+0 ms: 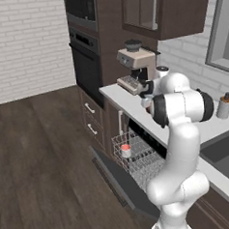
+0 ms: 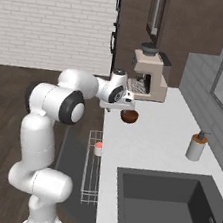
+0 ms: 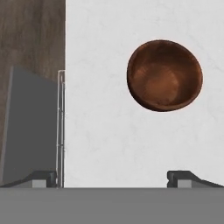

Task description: Pick up the cup and bowl from the counter, place them in the dishwasher, and close the dishwasher door.

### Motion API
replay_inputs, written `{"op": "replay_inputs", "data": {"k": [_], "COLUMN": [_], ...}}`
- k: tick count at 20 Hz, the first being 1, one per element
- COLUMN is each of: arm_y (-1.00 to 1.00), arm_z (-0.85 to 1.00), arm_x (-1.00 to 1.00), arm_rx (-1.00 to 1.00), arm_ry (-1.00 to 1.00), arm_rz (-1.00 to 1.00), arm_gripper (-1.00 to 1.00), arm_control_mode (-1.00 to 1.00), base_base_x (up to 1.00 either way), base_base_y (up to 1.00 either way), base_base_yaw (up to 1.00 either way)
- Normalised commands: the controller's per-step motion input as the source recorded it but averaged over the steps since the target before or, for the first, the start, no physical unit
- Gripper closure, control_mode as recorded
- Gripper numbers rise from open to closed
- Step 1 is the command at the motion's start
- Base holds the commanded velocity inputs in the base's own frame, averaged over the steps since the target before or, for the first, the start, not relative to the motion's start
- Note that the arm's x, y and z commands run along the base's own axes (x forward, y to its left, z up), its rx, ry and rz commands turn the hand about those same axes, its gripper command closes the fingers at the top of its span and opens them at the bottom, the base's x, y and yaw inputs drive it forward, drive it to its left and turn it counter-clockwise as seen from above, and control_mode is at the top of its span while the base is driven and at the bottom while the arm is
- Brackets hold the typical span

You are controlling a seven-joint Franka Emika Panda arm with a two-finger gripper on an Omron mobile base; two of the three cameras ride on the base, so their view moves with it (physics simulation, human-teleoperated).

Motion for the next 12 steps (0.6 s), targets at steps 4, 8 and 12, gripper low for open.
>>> {"op": "replay_inputs", "data": {"k": [4, 8, 12], "arm_y": [-0.05, 0.0, -0.05], "arm_z": [-0.29, -0.31, -0.24], "arm_x": [0.39, 0.39, 0.4], "arm_rx": [0.0, 0.0, 0.0], "arm_ry": [0.03, 0.05, 0.01], "arm_rz": [0.0, 0.0, 0.0], "arm_gripper": [-1.0, -1.0, -1.0], "arm_control_mode": [-1.0, -1.0, -1.0], "base_base_x": [0.0, 0.0, 0.0], "base_base_y": [0.0, 0.0, 0.0], "base_base_yaw": [0.0, 0.0, 0.0]}}
